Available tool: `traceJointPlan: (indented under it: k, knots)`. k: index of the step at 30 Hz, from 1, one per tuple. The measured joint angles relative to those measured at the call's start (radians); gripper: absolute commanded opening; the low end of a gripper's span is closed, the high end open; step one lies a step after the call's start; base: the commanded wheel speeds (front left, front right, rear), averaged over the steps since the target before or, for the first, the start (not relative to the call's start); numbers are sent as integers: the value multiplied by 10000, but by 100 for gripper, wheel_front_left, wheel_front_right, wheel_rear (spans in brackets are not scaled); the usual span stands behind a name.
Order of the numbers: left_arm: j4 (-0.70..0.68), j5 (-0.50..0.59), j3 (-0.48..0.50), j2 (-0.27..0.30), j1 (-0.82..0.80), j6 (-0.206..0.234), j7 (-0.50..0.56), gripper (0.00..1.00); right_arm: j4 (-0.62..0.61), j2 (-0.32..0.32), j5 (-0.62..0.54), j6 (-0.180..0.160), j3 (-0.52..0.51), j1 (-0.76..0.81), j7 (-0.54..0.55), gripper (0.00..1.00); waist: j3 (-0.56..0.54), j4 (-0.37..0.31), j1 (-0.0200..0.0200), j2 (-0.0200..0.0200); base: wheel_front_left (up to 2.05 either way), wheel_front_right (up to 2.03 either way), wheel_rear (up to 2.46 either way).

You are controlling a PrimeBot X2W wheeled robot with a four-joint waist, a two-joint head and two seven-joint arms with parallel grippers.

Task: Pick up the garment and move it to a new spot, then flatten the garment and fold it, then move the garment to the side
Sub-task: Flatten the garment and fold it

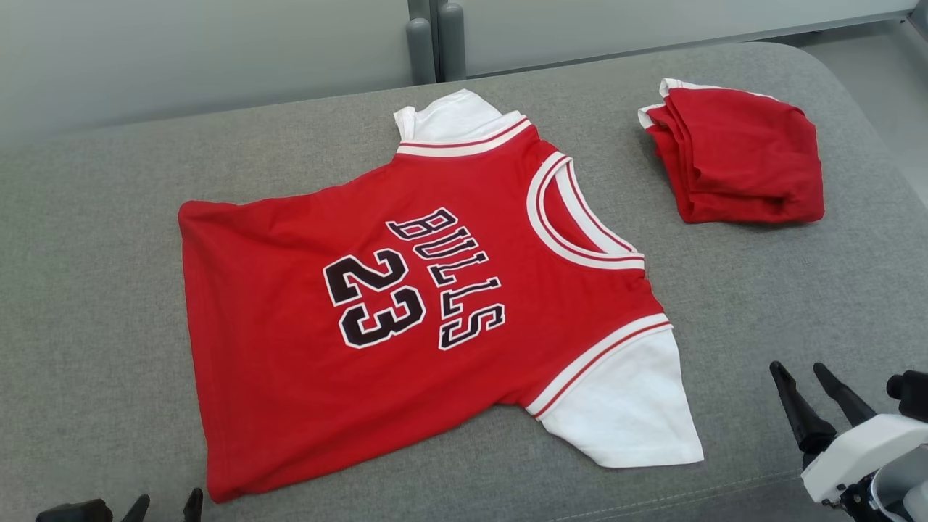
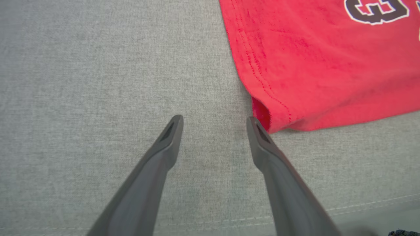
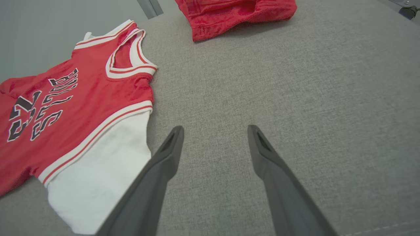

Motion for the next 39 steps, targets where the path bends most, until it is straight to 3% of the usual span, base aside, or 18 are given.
traceJointPlan:
  k: [9, 13, 23, 27, 39]
  knots:
    - [-1133, 374, 174, -67, -210, 196, -780, 100, -646, -61, -765, -430, -125, -732, -359, 100, -325, 153, 0, 0, 0, 0, 0]
    - [-1551, 640, 203, -466, -630, 297, -1346, 100, -959, 29, -1223, -533, -2, -1288, -445, 100, -512, 164, 0, 0, 0, 0, 0]
    - [-1685, 895, 253, -1570, -972, 443, -2115, 100, -1195, 842, -2048, -903, 583, -1835, -612, 100, -984, 75, 0, 0, 0, 0, 0]
    - [-1569, 1078, 90, -1806, -973, 525, -2157, 100, -1216, 1200, -2370, -1218, 637, -1997, -625, 100, -1165, 60, 0, 0, 0, 0, 0]
    - [-1062, 1605, -84, -2194, -970, 612, -2295, 100, -1135, 1975, -3095, -1390, 1183, -2026, -708, 100, -1431, 202, 0, 0, 0, 0, 0]
